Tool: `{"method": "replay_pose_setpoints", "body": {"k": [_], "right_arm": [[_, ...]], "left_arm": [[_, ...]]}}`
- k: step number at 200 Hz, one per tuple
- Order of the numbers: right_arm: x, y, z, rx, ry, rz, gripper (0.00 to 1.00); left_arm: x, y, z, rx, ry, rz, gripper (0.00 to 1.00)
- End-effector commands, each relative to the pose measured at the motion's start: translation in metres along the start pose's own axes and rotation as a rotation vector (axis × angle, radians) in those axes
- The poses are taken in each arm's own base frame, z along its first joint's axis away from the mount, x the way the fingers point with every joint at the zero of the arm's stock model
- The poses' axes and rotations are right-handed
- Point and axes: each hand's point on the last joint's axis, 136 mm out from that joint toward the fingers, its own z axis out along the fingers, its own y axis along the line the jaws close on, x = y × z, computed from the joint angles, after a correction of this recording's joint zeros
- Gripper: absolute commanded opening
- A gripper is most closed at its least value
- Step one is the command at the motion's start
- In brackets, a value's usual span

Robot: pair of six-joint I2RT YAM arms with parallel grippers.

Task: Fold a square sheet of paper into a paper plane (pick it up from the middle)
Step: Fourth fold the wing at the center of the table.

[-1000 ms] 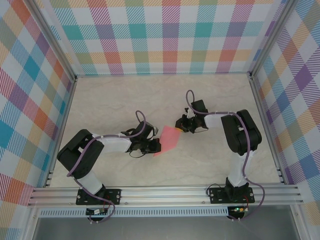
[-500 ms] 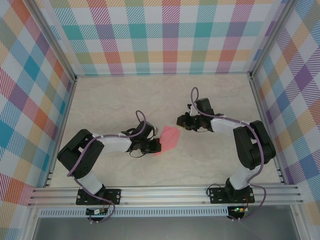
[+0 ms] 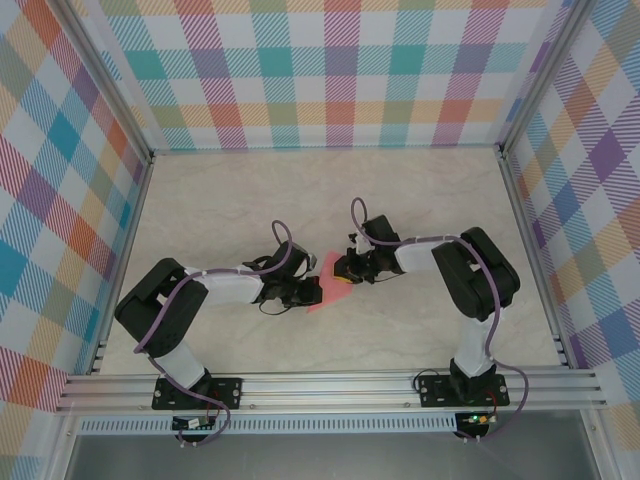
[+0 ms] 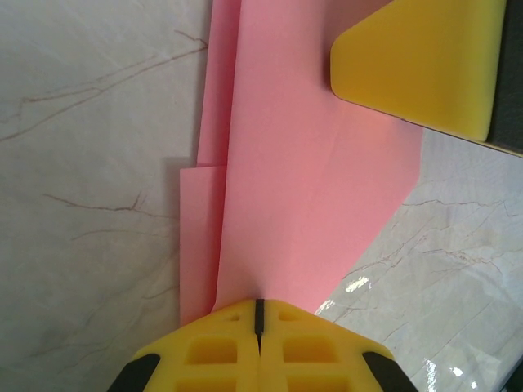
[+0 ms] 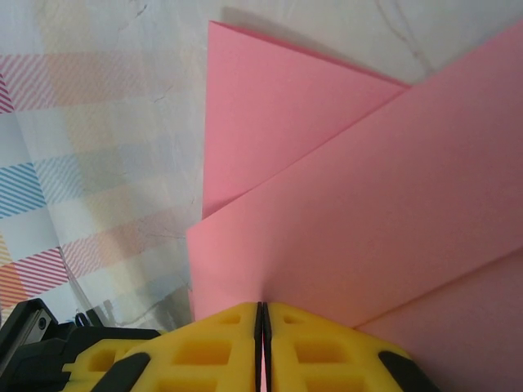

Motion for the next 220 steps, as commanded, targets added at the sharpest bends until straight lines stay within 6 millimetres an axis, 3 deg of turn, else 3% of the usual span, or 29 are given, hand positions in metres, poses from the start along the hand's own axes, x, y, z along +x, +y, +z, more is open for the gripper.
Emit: {"method": "replay_pose_setpoints", "body": {"k": [1,51,90,133,155,220], "right_arm": [[0.009,-0.04,0.012,0.123,0.012,0.037,0.11],[0.013,-0.044,0.012,0.144,0.041,0.018,0.1],[0.012,-0.042,0.01,0.147,0.04,0.013,0.1],[0.012,-0.042,0.009,0.148,0.033,0.021,0.11],[0.013,-0.044,0.009,0.156,0.036,0.024,0.11],[0.018,-0.054,0.01,0.187,0.043,0.038,0.11]], "left_arm": [[0.032,0.035,-0.003,-0.153,0.101,-0.041,0.02],[-0.01,-0.017,-0.033,-0.013,-0.001,-0.013,0.15],[-0.032,-0.045,-0.028,0.116,0.01,-0.018,0.18],[-0.039,-0.046,-0.003,0.177,0.066,-0.038,0.18],[-0.034,-0.044,0.006,0.192,0.107,-0.039,0.18],[-0.014,0.002,0.009,0.103,0.154,-0.085,0.19]]}}
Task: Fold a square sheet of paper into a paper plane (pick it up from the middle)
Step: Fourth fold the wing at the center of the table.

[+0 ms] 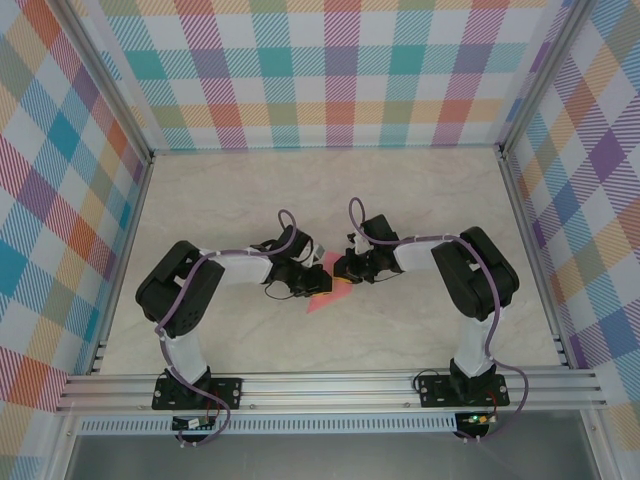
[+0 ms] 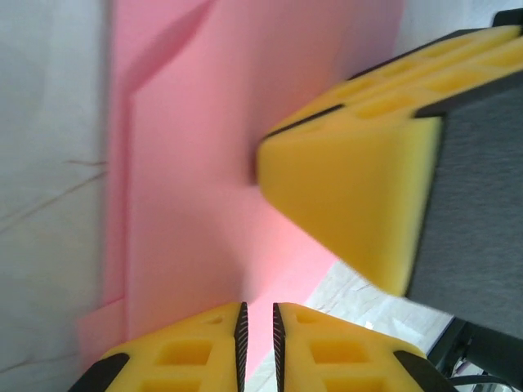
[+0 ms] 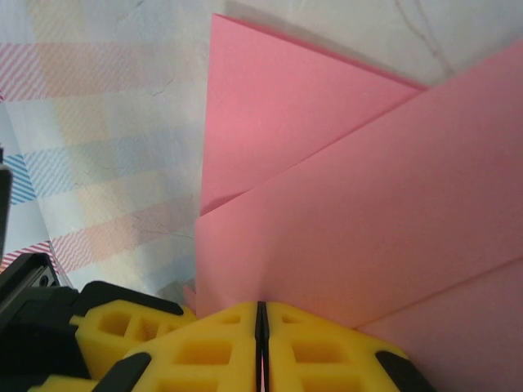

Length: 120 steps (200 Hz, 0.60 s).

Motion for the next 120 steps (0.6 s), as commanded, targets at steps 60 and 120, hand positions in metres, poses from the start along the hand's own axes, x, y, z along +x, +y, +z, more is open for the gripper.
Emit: {"method": "replay_pose_setpoints", "body": {"k": [60,120], "right_arm": [[0.019,-0.057,0.011,0.193,0.041,0.073,0.11],[0.019,-0.058,0.01,0.205,0.035,0.077,0.1]], "left_arm": [[0.041,0.048,-0.004,-0.115,0.121,-0.016,0.19],[0.035,0.032,-0.018,-0.083,0.069,0.005,0.2]]}}
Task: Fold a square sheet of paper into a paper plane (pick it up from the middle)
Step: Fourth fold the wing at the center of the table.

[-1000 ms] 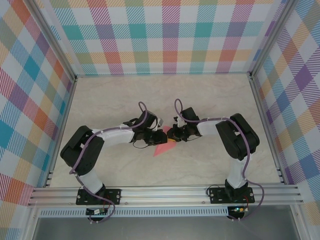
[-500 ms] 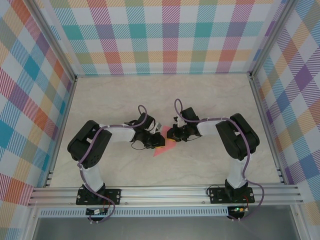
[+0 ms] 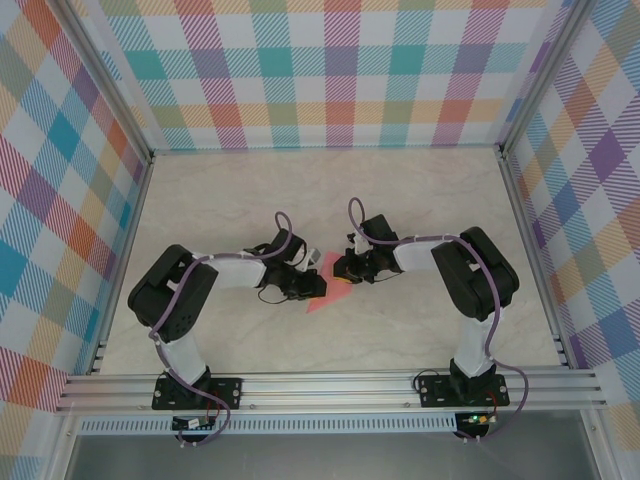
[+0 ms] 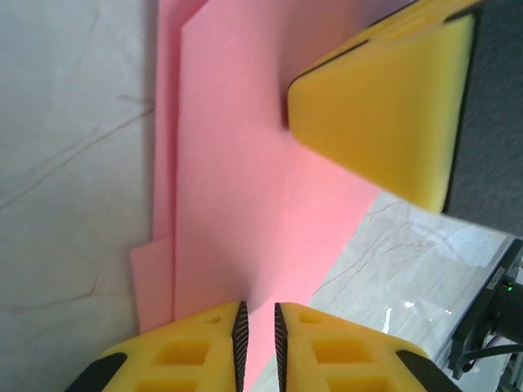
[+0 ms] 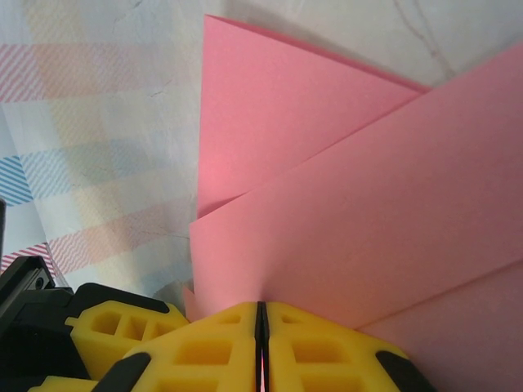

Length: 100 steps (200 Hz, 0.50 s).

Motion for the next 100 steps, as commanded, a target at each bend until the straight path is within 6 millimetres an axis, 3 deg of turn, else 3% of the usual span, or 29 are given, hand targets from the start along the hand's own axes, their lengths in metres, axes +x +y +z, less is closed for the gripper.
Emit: {"method": "replay_pose_setpoints", "body": {"k": [1,50,100], "right_arm": [[0.02,-0.056,0.01,0.195,0.038,0.073,0.1],[0.019,-0.056,0.01,0.196,0.035,0.075,0.1],[0.02,-0.057,0.012,0.194,0.043,0.081,0.1]], "left_arm": [[0.024,0.018,-0.009,-0.065,0.064,-0.071,0.2],[0.0,-0.021,-0.02,0.087,-0.017,-0.066,0.21],[0.012,-0.02,-0.014,0.114,0.038,-0.065,0.21]]}}
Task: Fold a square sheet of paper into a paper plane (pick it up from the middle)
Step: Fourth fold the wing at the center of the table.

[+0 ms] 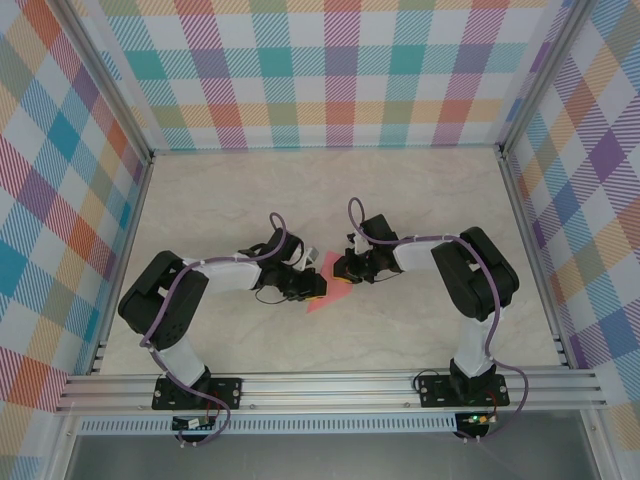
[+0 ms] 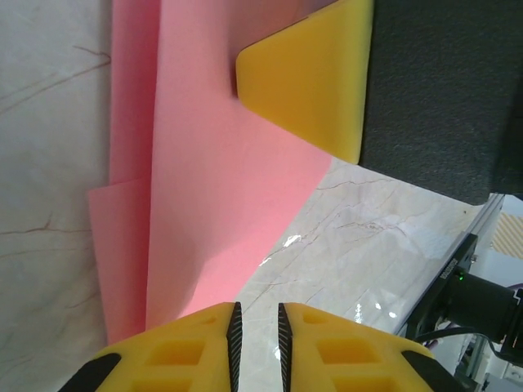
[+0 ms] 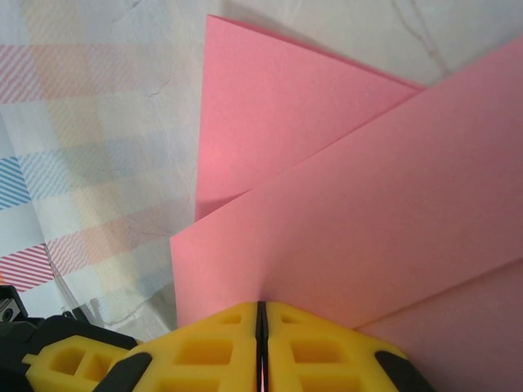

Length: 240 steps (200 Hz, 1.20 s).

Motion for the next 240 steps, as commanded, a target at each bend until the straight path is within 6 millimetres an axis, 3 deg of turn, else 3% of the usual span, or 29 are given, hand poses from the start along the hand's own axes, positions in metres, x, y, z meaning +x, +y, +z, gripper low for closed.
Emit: {"method": "replay_pose_setpoints", "body": {"k": [1,23,54,101,134,190,240], "right_arm": [[0.021,-0.057,0.013,0.19,0.045,0.079,0.1],[0.021,-0.059,0.014,0.191,0.046,0.084,0.1],[0.023,-0.061,0.014,0.197,0.05,0.088,0.11],[0.024,-0.064,0.015,0.209,0.056,0.089,0.11],[0.025,-0.067,0.015,0.217,0.058,0.093,0.11],[0.025,-0.068,0.014,0.228,0.059,0.092,0.11],[0.024,-0.066,0.013,0.228,0.058,0.091,0.11]], "left_arm": [[0.009,-0.002,-0.001,0.044,0.041,-0.015,0.21],[0.017,0.009,0.002,0.009,0.069,-0.017,0.22],[0.025,0.041,0.001,-0.141,0.075,-0.028,0.21],[0.042,0.068,0.005,-0.227,0.128,-0.048,0.2],[0.051,0.081,-0.004,-0.303,0.14,-0.058,0.19],[0.056,0.073,-0.014,-0.289,0.135,-0.053,0.19],[0.019,0.003,-0.039,-0.116,0.014,0.035,0.2]]}}
